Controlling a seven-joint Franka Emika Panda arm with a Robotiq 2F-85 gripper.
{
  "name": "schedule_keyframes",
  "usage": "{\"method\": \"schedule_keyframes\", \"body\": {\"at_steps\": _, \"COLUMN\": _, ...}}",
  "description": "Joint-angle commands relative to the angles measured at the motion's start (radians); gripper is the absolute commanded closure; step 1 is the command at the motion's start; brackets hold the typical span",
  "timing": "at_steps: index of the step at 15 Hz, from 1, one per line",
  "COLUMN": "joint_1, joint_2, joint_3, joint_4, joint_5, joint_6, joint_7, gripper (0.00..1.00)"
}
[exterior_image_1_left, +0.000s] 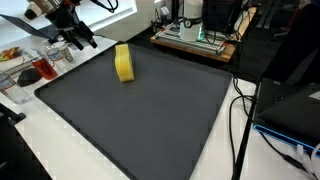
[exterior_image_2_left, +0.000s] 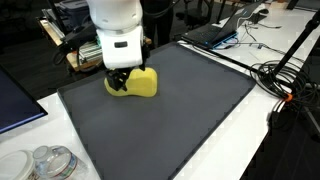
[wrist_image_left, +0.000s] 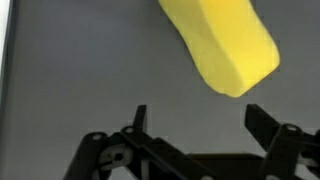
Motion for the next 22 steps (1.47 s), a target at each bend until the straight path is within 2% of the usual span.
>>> {"method": "schedule_keyframes", "body": {"at_steps": 1, "joint_1": -0.058, "joint_2": 0.020, "joint_3": 0.003, "joint_4": 0.041, "joint_5": 0.048, "joint_6": -0.177, "joint_7": -0.154, "gripper": 0.00}}
{"method": "schedule_keyframes", "body": {"at_steps": 4, "joint_1": -0.095, "joint_2": 0.009, "joint_3": -0.007, "joint_4": 0.024, "joint_5": 0.079, "joint_6": -0.236, "joint_7": -0.253, "gripper": 0.00}}
{"method": "schedule_keyframes", "body": {"at_steps": 9, "joint_1": -0.157, "joint_2": -0.059, "joint_3": -0.041, "joint_4": -0.087, "joint_5": 0.145, "joint_6": -0.180, "joint_7": -0.353, "gripper": 0.00}}
{"method": "schedule_keyframes", "body": {"at_steps": 12, "joint_1": -0.197, "joint_2": -0.140, "joint_3": -0.044, "joint_4": -0.196, "joint_5": 0.191, "joint_6": -0.121, "joint_7": -0.334, "gripper": 0.00}}
{"method": "schedule_keyframes", "body": {"at_steps": 14, "joint_1": -0.204, "joint_2": -0.226, "joint_3": -0.056, "joint_4": -0.306, "joint_5": 0.210, "joint_6": -0.040, "joint_7": -0.301, "gripper": 0.00}}
{"method": "schedule_keyframes", "body": {"at_steps": 15, "joint_1": -0.183, "joint_2": -0.257, "joint_3": -0.092, "joint_4": -0.340, "joint_5": 0.228, "joint_6": -0.011, "joint_7": -0.295, "gripper": 0.00}}
{"method": "schedule_keyframes", "body": {"at_steps": 18, "joint_1": -0.154, "joint_2": -0.368, "joint_3": -0.115, "joint_4": -0.473, "joint_5": 0.263, "joint_6": 0.121, "joint_7": -0.296, "gripper": 0.00}}
{"method": "schedule_keyframes", "body": {"at_steps": 22, "joint_1": -0.079, "joint_2": -0.513, "joint_3": -0.159, "joint_4": -0.662, "joint_5": 0.232, "joint_6": 0.277, "joint_7": -0.201, "gripper": 0.00}}
